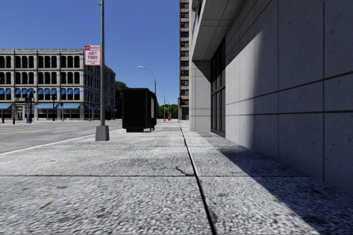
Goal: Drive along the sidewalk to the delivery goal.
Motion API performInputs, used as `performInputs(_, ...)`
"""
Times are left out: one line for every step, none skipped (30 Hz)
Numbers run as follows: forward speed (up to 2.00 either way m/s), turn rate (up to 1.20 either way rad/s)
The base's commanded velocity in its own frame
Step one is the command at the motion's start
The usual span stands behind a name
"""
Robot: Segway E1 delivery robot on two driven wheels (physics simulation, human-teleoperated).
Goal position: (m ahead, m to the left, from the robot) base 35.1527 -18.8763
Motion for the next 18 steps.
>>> performInputs(2.00,0.00)
performInputs(2.00,0.00)
performInputs(2.00,0.00)
performInputs(2.00,0.00)
performInputs(2.00,0.00)
performInputs(2.00,0.00)
performInputs(2.00,0.00)
performInputs(2.00,0.00)
performInputs(2.00,0.00)
performInputs(2.00,0.00)
performInputs(2.00,0.00)
performInputs(2.00,0.00)
performInputs(2.00,0.00)
performInputs(2.00,0.00)
performInputs(2.00,0.00)
performInputs(2.00,0.00)
performInputs(2.00,0.00)
performInputs(2.00,0.00)
